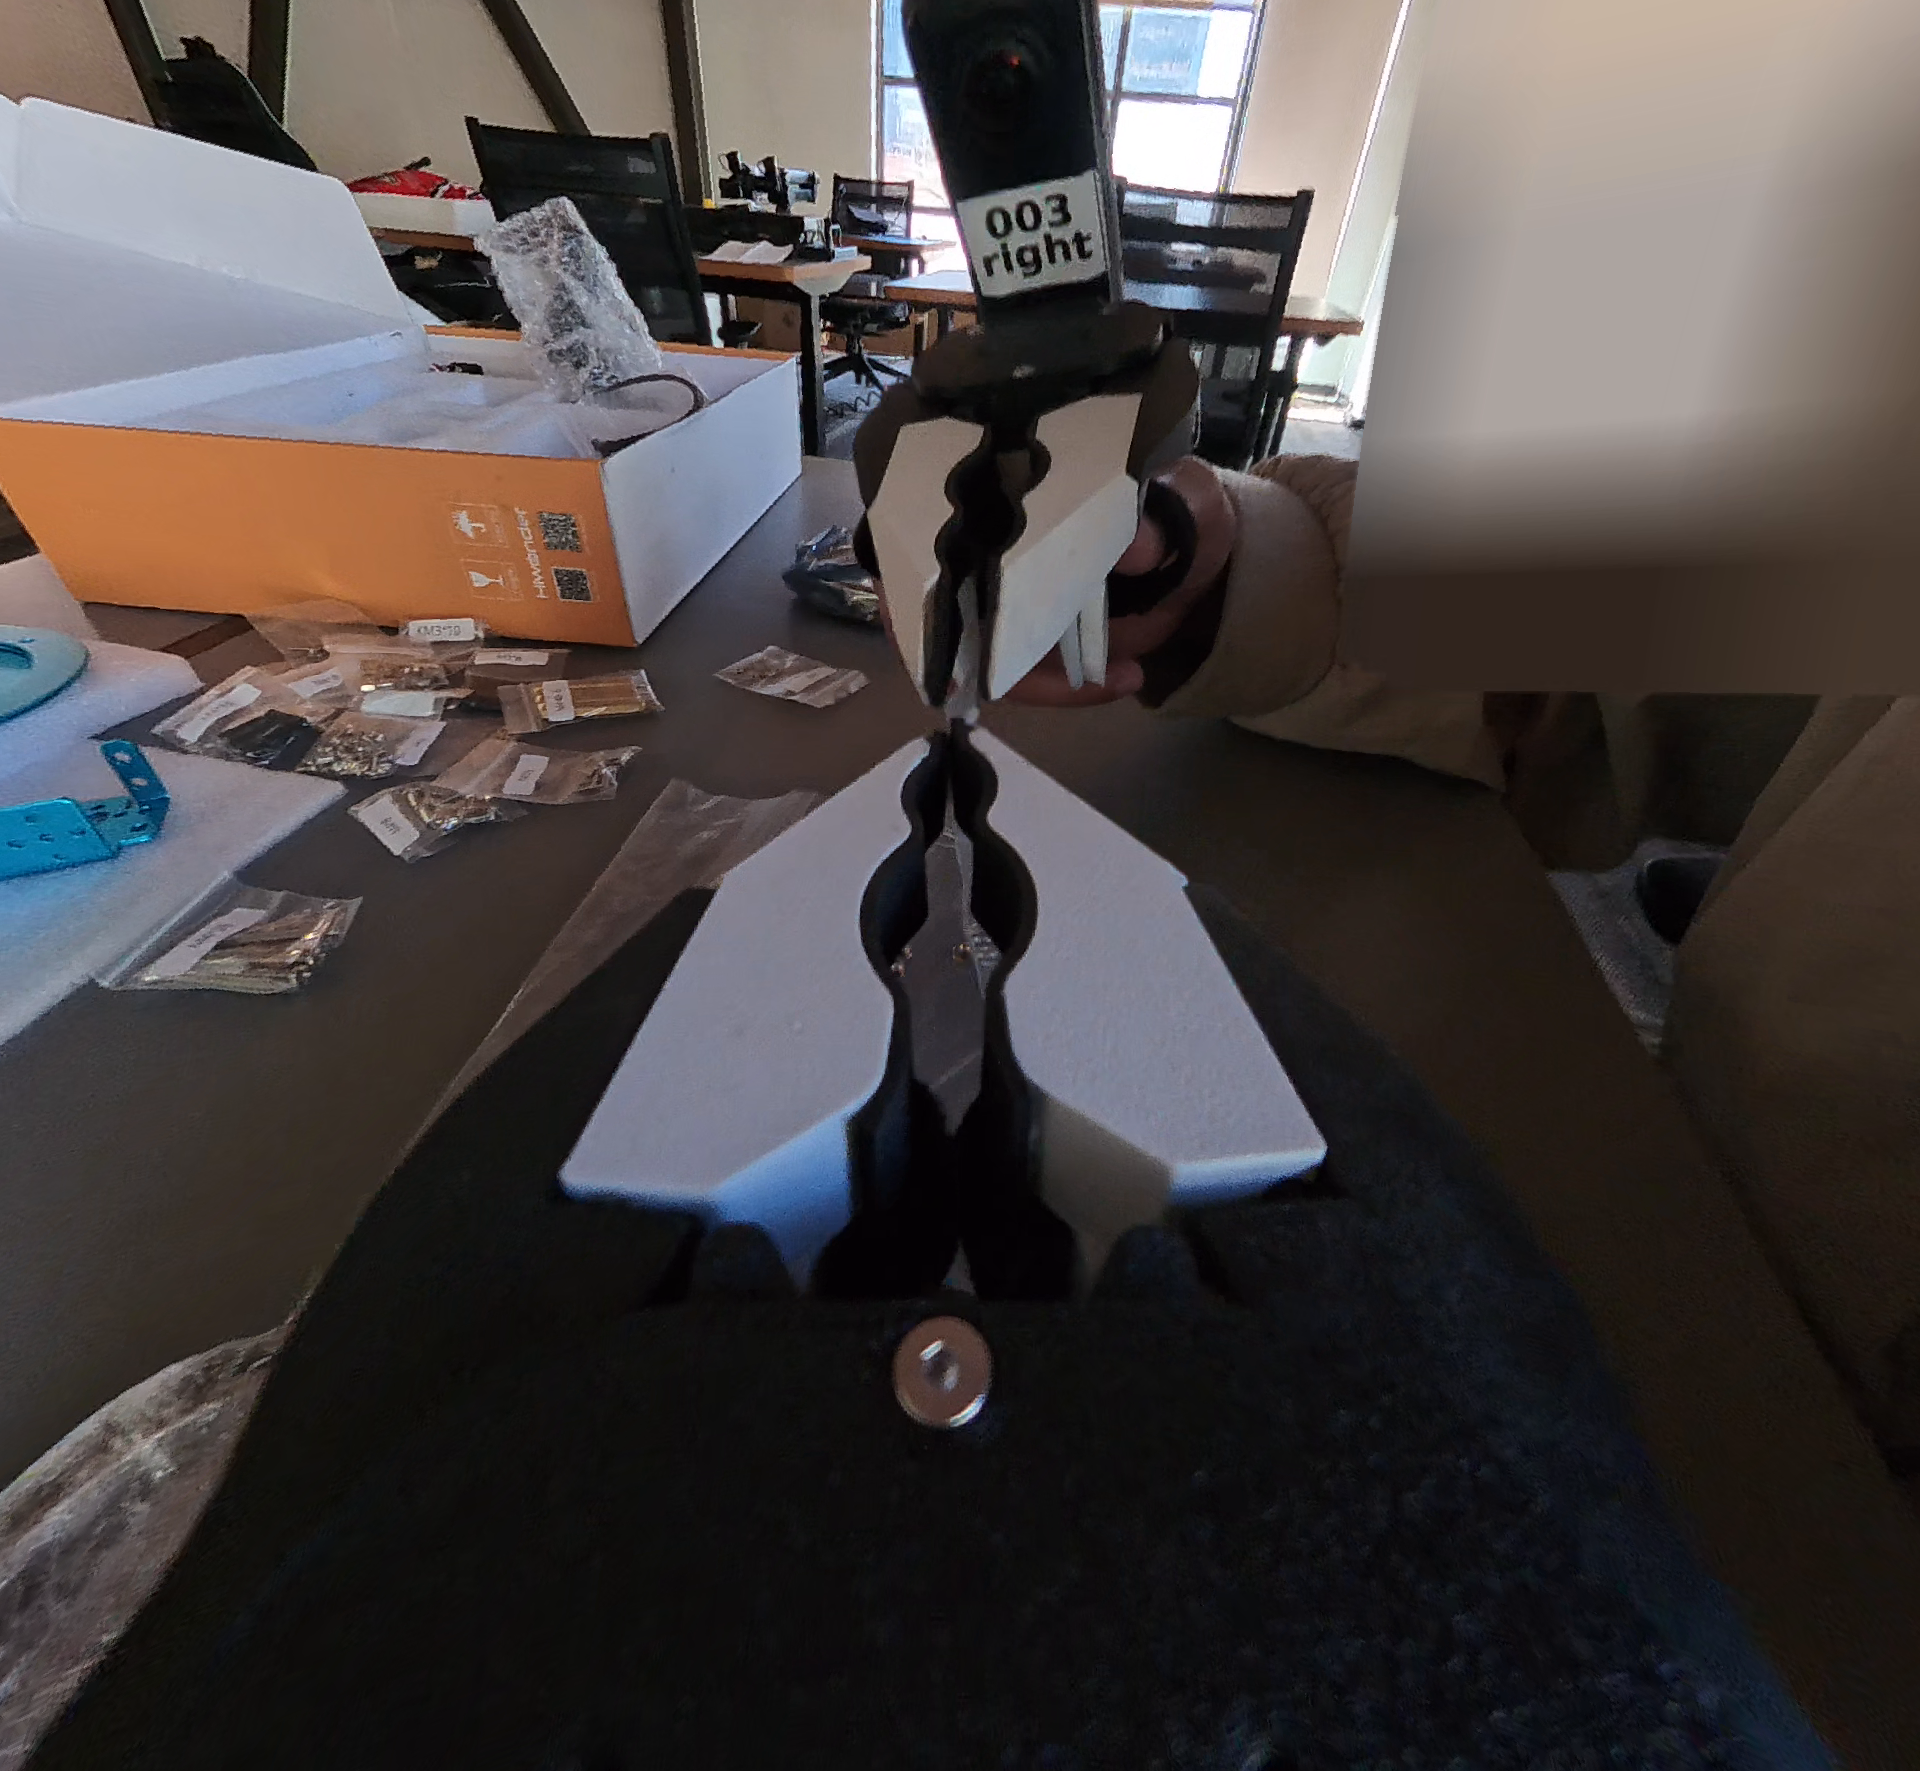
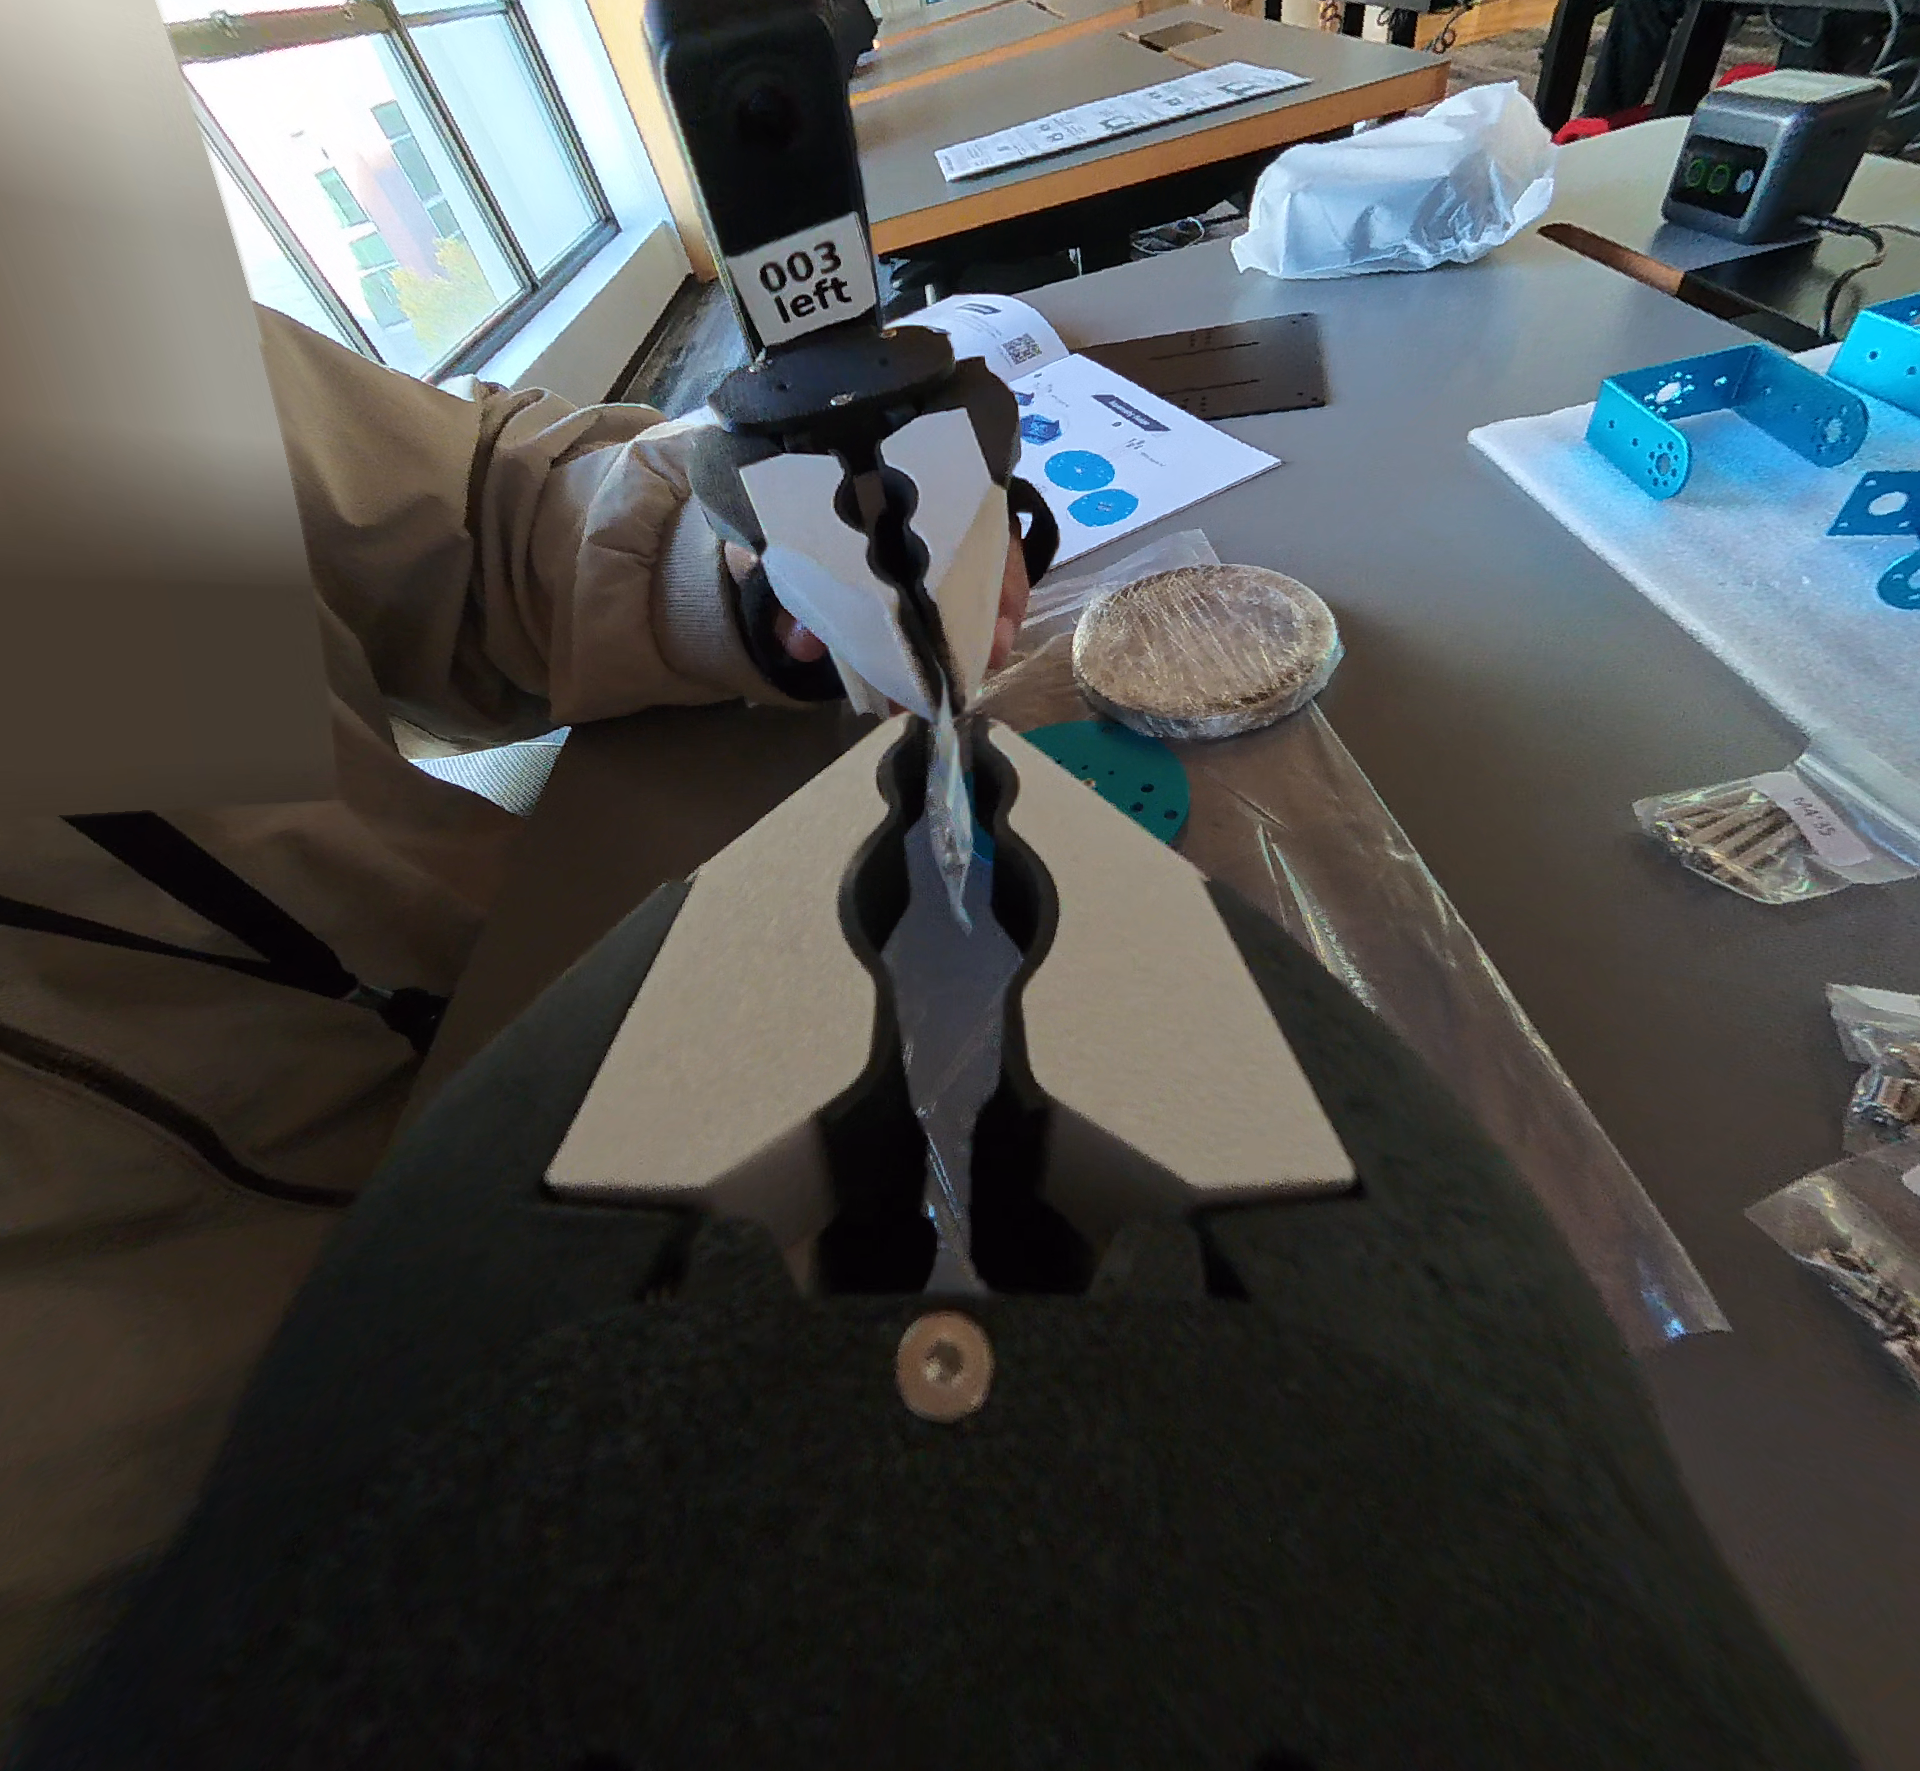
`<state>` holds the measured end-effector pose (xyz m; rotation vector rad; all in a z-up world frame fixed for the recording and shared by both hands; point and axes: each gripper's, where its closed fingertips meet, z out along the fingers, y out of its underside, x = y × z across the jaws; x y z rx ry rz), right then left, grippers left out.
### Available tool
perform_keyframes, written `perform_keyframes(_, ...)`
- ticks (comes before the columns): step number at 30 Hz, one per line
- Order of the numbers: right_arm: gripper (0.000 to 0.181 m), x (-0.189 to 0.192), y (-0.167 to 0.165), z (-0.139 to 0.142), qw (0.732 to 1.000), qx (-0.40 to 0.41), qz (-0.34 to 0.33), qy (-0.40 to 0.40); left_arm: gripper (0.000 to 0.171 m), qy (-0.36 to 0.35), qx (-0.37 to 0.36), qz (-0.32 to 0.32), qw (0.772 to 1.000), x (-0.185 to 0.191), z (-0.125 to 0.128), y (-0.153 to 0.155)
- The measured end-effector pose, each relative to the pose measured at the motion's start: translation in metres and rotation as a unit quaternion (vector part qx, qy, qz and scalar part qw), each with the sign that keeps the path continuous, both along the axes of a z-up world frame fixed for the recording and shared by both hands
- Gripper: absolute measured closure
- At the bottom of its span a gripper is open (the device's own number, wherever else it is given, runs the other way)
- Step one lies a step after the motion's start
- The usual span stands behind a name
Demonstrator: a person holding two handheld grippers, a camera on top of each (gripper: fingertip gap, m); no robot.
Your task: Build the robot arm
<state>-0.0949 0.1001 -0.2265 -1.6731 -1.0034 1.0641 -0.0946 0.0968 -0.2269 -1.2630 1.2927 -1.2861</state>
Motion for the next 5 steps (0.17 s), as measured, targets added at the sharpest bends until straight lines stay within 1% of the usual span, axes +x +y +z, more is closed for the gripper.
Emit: perform_keyframes(5, 0.174, 0.0047, 0.0000, -0.0018, 1.000, -0.020, 0.006, -0.005, 0.171, 0.010, 0.028, -0.002, 1.000, 0.0012, -0.0039, -0.0035)
